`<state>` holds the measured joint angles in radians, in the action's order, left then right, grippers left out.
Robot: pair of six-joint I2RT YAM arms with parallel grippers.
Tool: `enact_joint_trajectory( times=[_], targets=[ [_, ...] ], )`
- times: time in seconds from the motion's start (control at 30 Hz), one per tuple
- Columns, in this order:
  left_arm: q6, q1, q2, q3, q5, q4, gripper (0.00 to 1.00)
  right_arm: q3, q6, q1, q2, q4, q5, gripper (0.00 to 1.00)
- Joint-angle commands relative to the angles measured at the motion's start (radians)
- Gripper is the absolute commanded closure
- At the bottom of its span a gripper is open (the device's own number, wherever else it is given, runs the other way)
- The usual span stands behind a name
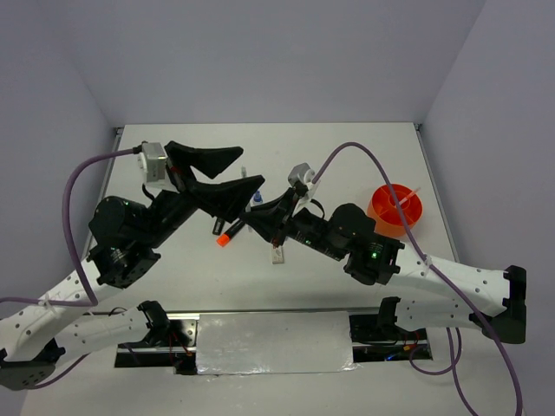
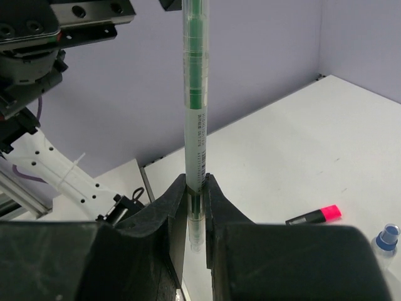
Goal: Sort the stationery into containers
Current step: Close the pen cap on the pen.
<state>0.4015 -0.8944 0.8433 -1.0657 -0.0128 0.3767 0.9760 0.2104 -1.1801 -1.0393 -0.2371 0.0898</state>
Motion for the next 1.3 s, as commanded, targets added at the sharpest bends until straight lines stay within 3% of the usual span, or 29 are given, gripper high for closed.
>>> enact_joint_trajectory(
  times=[0.0,0.17,0.2,0.4,0.53,0.73,0.83,0.9,1.27],
  targets=[
    [-0.047,-0.003,0.034,-0.068,0.059,-0.119,0.02,0.012,-0.014,0.002,0.015,0.013,0.002,1.0],
    [-0.064,-0.001,0.072,-0.148,0.088,-0.257,0.17,0.018,-0.026,0.0,0.03,0.054,-0.004,1.0],
    [-0.061,-0.003,0.076,-0.155,0.088,-0.263,0.25,0.018,-0.029,0.0,0.031,0.059,-0.007,1.0],
    [-0.05,-0.003,0.073,-0.137,0.077,-0.257,0.51,0.009,-0.029,0.002,0.042,0.062,-0.002,1.0],
    [-0.046,-0.003,0.068,-0.134,0.071,-0.257,0.62,0.003,-0.031,0.002,0.047,0.067,0.001,1.0],
    [-0.036,-0.001,0.062,-0.114,0.051,-0.242,0.7,0.006,-0.037,0.002,0.048,0.078,0.008,1.0],
    [-0.033,-0.001,0.065,-0.12,0.036,-0.249,0.8,0.007,-0.042,0.0,0.047,0.079,0.01,1.0],
    [-0.03,-0.001,0.065,-0.122,0.03,-0.252,0.98,0.007,-0.045,0.0,0.05,0.079,0.013,1.0],
    [-0.006,-0.001,0.082,-0.108,-0.049,-0.321,1.0,0.171,-0.147,0.01,0.009,0.171,0.031,1.0]
  ],
)
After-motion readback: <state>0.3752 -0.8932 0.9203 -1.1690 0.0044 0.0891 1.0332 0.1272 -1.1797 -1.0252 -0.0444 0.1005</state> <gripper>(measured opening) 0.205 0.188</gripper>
